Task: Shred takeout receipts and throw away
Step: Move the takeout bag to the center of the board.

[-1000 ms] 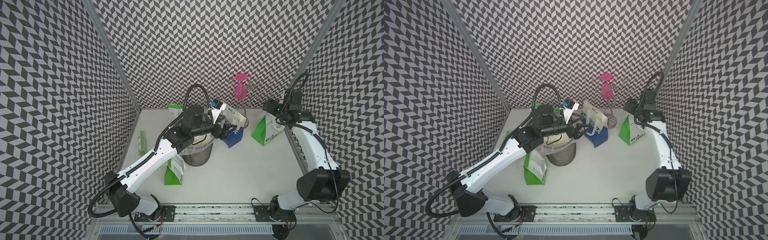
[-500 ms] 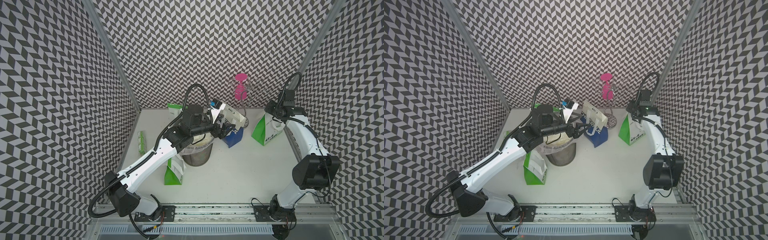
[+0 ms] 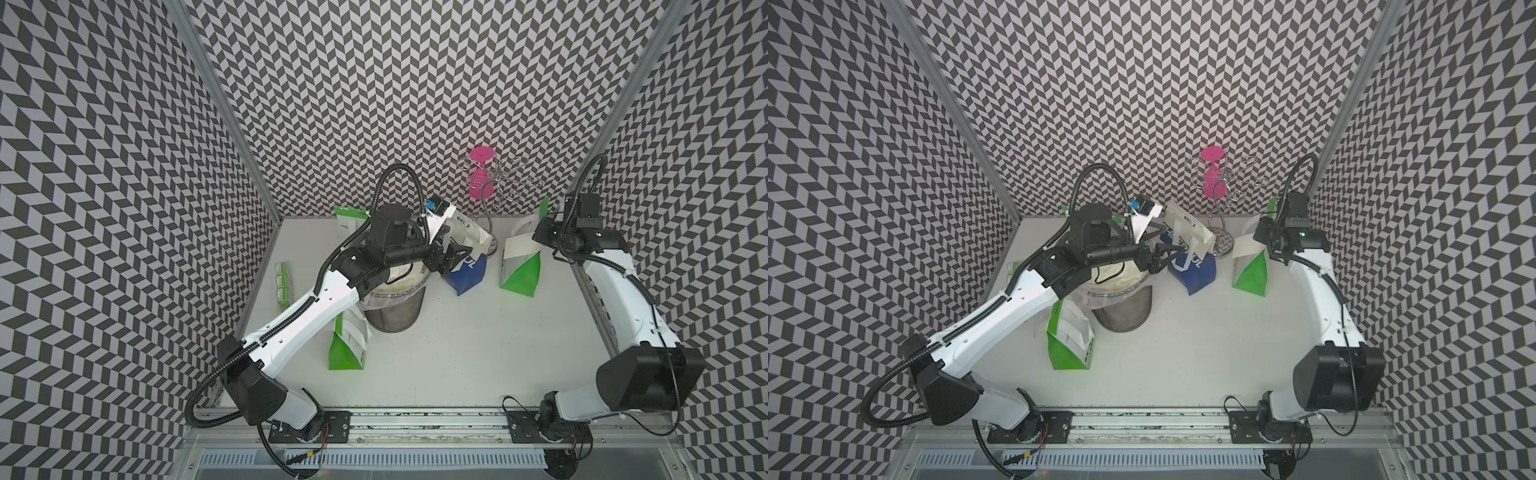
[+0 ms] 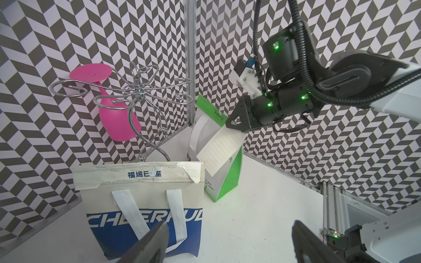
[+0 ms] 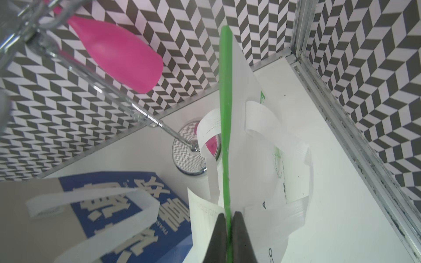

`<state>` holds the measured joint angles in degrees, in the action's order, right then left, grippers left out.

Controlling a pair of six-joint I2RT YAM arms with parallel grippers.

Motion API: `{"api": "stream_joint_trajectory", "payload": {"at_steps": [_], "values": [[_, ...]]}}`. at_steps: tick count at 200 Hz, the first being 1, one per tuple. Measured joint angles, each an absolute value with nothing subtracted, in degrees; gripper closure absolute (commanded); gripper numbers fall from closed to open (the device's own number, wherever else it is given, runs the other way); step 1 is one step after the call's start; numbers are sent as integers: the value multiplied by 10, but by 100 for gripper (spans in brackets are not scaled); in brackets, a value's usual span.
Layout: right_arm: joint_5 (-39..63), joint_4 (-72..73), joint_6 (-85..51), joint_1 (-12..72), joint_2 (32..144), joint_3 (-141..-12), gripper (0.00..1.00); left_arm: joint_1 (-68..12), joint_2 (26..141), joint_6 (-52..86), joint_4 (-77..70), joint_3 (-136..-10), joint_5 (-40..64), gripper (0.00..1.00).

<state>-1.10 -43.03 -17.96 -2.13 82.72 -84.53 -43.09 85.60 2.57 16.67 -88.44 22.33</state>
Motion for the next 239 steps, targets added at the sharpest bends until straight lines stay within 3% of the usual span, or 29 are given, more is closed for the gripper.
{"api": "stream_joint_trajectory", "payload": {"at_steps": [58,125,239], "values": [[62,-449,-128,-20,709,-746,100,-431,880,-79,194,-895,291,18],[130,-478,-90,-20,677,-731,100,-465,982,-232,248,-970,359,16],[220,-509,-68,-20,622,-694,92,-510,1149,-280,263,-1086,408,22]]}}
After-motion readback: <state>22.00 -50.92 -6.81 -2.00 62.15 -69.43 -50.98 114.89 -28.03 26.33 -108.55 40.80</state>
